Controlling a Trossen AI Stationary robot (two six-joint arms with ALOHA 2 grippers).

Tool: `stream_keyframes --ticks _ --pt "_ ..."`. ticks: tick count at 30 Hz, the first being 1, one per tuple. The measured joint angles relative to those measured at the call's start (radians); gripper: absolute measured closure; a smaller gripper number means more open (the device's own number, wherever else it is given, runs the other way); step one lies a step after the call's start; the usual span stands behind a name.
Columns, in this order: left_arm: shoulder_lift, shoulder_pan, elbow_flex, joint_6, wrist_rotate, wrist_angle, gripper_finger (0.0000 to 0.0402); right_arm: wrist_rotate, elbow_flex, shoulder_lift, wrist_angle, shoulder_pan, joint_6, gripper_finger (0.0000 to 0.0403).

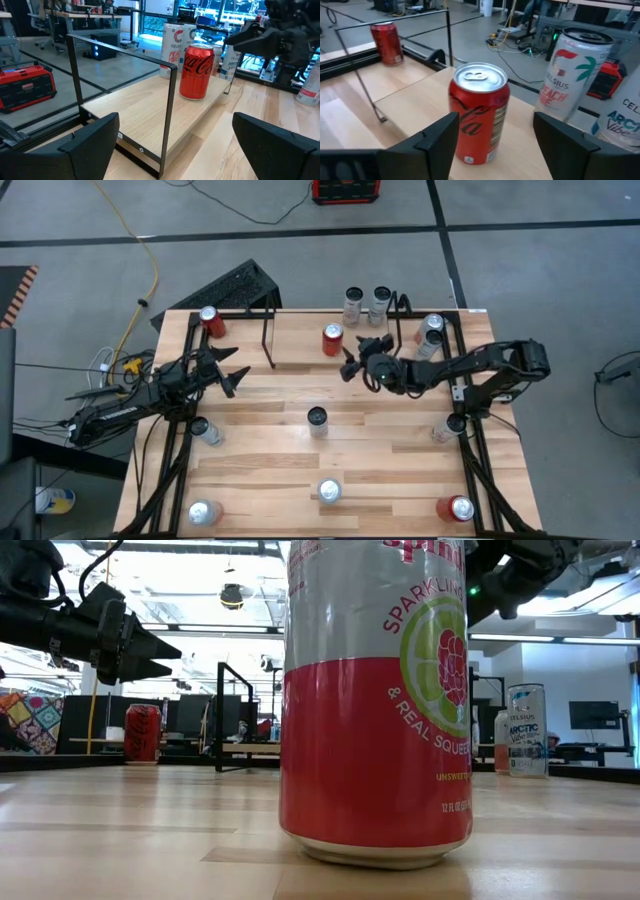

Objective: Place canned beverage on shelf
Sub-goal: Put the middle red black soda can on the shelf

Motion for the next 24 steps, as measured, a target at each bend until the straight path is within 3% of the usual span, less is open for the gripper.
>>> stream_keyframes --ticks 3,7,11,15,20,24 --pt "0.000 0.000 0.000 0.000 0.000 0.000 0.0027 0.000 0.002 0.000 -0.013 -0.010 0.001 0.0147" --pt "0.000 0.000 0.000 0.000 0.000 0.000 0.0027 -0.002 0.094 0.000 -0.205 -0.007 0.007 0.0200" --pt "0.000 0.000 0.000 0.000 0.000 0.000 0.0027 -0.047 0.248 -0.001 -0.497 -0.004 -0.011 0.0283" --pt "0.000 0.000 0.000 0.000 0.000 0.000 0.0027 -0.186 0.294 -0.004 -0.616 -0.046 -0.064 0.0378" --pt "0.000 0.000 0.000 0.000 0.000 0.000 0.0027 -0.441 0.295 -0.003 -0.620 -0.147 -0.067 0.0381" --pt "0.000 0.000 0.000 0.000 0.000 0.000 0.0027 -0.474 0.295 0.038 -0.584 -0.170 -0.092 0.0386"
